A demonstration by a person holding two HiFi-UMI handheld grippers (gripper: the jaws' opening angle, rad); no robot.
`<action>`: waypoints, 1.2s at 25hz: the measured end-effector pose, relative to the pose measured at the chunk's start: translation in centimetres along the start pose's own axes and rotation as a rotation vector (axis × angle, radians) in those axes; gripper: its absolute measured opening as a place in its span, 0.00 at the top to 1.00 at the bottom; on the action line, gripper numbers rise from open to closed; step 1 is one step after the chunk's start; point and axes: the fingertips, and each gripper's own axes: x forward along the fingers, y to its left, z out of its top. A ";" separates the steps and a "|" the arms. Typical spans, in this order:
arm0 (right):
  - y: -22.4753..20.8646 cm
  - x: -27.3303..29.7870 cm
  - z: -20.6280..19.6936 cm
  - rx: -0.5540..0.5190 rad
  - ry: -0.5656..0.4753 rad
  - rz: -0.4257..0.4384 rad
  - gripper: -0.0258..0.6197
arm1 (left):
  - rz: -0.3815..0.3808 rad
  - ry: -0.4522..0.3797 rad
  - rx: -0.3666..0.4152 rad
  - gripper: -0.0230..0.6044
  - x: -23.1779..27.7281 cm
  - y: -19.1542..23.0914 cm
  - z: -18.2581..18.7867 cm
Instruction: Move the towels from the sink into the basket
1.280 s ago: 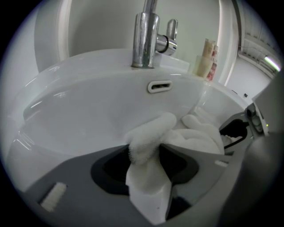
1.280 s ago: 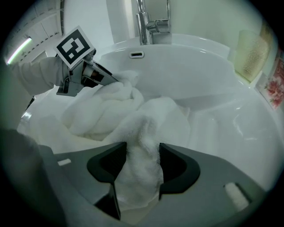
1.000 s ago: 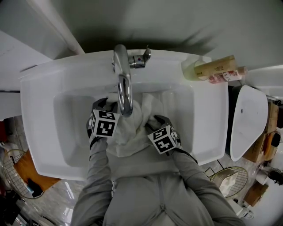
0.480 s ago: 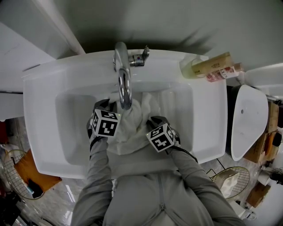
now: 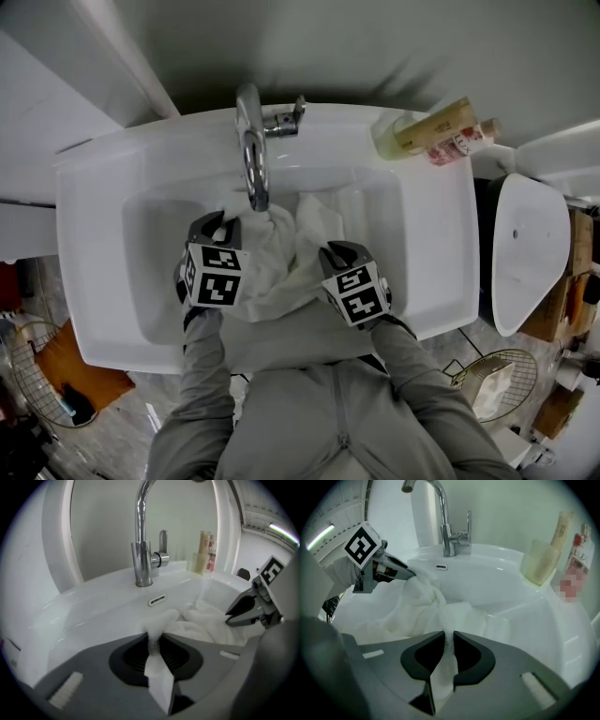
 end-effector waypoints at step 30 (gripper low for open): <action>-7.1 -30.1 1.4 0.103 -0.689 -0.345 0.87 | 0.077 -0.520 0.222 0.78 -18.7 -14.8 16.2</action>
